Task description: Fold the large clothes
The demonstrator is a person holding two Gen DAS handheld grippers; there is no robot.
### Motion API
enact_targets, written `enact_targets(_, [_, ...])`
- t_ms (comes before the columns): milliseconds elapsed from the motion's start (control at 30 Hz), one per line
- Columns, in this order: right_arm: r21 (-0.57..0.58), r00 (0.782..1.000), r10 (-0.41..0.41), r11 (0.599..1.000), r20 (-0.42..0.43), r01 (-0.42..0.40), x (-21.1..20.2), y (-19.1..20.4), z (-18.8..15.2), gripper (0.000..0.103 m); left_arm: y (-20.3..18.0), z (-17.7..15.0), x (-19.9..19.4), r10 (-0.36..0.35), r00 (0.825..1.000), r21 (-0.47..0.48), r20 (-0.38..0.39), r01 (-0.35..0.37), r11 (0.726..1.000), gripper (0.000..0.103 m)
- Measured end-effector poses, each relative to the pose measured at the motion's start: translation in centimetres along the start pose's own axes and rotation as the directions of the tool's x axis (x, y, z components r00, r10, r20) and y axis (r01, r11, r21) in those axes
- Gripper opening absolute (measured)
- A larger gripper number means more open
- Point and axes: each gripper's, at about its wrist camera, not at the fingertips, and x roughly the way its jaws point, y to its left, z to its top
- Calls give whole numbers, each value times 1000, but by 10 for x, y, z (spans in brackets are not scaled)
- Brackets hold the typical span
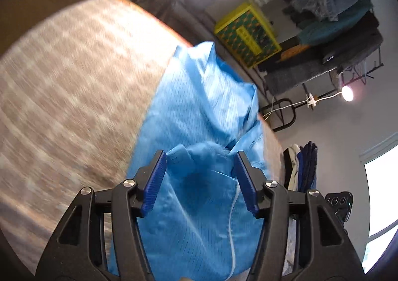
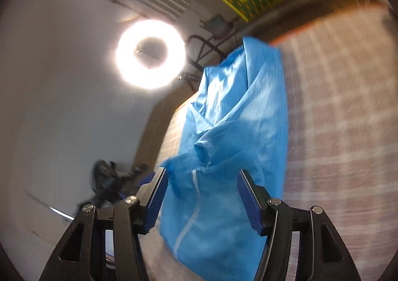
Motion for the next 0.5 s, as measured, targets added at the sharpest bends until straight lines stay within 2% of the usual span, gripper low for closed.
enact_targets(67, [-83, 998, -66, 994, -3, 66, -6, 7, -9, 53, 2, -2, -7, 6, 1000, 39, 6, -7, 999, 57])
enact_targets(133, [-161, 991, -128, 979, -26, 122, -5, 13, -21, 45, -2, -10, -6, 39, 999, 123, -11, -37, 992, 57])
enact_targets(200, [-237, 985, -164, 960, -52, 148, 3, 19, -30, 40, -4, -20, 3, 61, 996, 202, -61, -48, 978, 48])
enact_targets(233, [-264, 983, -174, 952, -60, 153, 3, 21, -32, 39, -6, -24, 9, 70, 994, 231, -84, -49, 972, 40])
enact_targets(267, [-309, 979, -189, 938, -72, 159, 11, 26, -37, 38, -8, -29, 18, 83, 990, 272, -114, -49, 961, 38])
enact_targets(400, [-403, 966, -245, 895, -81, 193, 38, 36, -47, 37, -23, -37, 49, 100, 979, 378, -176, -27, 925, 37])
enact_targets(500, [-485, 944, -320, 840, -78, 244, 62, 42, -47, 37, -21, -27, 68, 161, 976, 385, -147, -93, 918, 36])
